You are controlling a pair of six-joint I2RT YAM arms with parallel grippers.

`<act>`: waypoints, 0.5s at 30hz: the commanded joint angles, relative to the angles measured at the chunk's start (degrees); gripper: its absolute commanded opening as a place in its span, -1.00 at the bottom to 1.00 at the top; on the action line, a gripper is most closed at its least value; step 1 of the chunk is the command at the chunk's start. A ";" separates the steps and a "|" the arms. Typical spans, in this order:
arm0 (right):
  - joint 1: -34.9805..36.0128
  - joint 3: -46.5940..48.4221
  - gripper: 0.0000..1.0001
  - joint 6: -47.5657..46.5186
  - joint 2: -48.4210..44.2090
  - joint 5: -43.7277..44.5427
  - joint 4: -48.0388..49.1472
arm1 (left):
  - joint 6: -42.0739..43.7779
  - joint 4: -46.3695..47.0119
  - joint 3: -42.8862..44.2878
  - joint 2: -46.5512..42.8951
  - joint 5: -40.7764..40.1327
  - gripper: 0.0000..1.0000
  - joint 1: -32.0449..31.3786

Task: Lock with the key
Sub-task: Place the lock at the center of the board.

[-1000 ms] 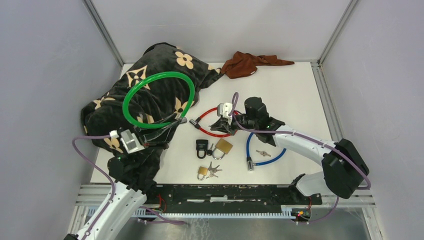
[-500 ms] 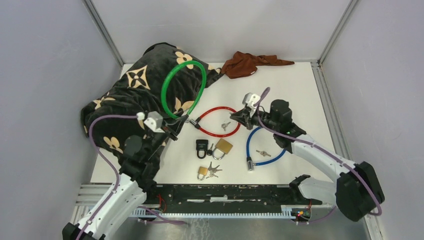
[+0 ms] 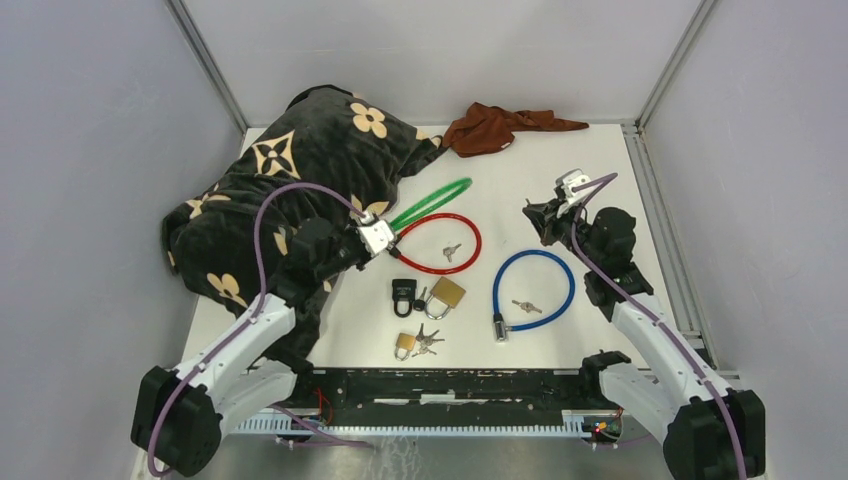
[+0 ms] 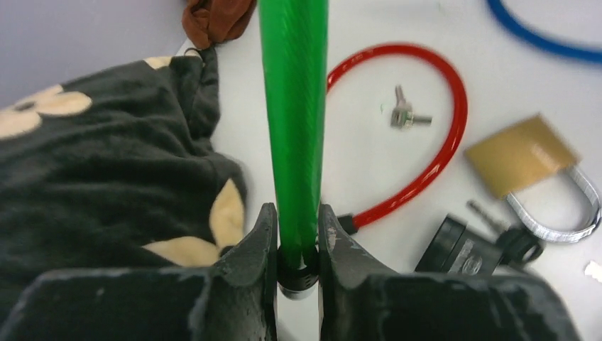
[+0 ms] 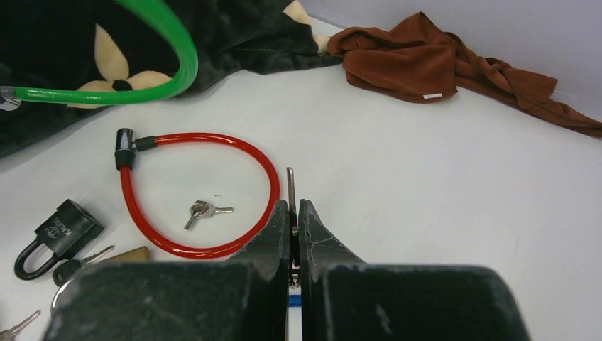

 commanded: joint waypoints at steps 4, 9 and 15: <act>4.19 -1.00 -1.00 4.01 -1.53 -5.29 2.87 | 46.49 -24.74 -1.32 -19.13 8.83 -0.97 0.73; 8.72 1.98 -1.00 3.27 -0.19 -4.75 1.95 | 36.64 -25.49 -0.52 -21.60 5.78 -0.97 0.67; 7.96 6.99 -1.00 1.50 0.92 2.23 -2.74 | 23.82 -8.65 2.83 -6.26 1.70 -0.97 -1.72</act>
